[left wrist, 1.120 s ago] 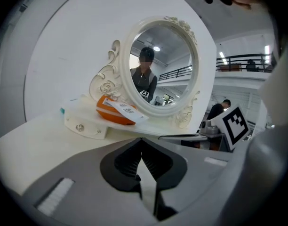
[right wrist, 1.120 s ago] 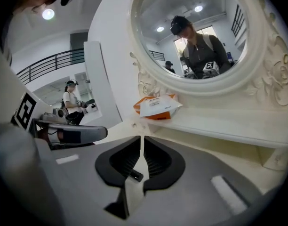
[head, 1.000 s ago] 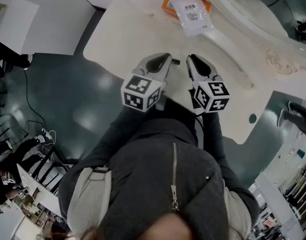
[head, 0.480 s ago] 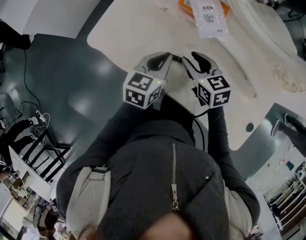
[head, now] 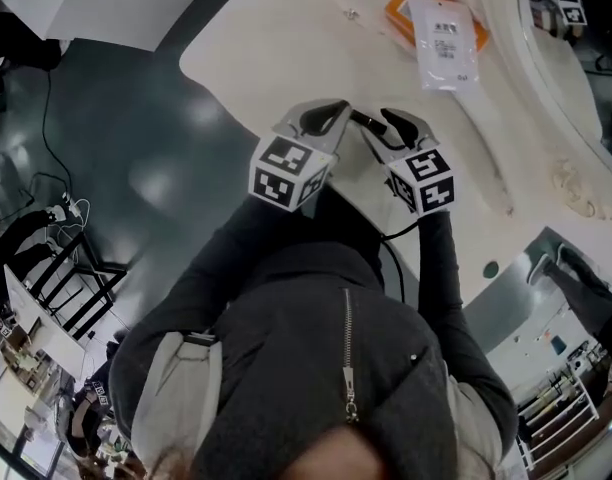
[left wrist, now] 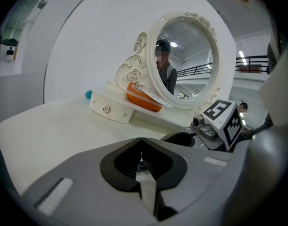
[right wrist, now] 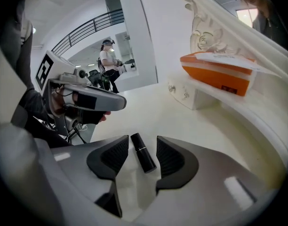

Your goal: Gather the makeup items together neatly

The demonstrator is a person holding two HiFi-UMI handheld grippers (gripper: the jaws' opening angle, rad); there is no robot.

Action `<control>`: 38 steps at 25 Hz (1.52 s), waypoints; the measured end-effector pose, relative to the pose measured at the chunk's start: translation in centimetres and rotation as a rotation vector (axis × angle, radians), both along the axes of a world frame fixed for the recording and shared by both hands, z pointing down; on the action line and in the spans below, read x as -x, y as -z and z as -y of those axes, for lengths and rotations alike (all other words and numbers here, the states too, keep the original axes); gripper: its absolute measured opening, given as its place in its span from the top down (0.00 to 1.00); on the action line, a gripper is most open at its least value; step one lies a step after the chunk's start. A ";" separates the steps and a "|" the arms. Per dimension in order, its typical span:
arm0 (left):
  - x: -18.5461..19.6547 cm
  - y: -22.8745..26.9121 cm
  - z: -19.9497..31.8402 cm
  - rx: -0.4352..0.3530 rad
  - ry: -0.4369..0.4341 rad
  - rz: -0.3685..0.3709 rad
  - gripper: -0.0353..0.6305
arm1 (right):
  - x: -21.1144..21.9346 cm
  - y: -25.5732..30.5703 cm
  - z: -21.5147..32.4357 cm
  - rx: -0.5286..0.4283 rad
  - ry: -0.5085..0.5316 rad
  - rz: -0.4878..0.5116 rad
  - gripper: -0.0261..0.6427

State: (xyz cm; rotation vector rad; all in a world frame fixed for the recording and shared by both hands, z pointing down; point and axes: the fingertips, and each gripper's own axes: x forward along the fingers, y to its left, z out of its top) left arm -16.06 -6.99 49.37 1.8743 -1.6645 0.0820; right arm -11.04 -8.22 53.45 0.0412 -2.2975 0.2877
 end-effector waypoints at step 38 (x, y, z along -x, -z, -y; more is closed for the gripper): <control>0.6 -1.4 0.2 0.013 -0.001 -0.037 0.93 | 0.2 -3.4 -1.0 -0.110 0.134 -0.228 0.77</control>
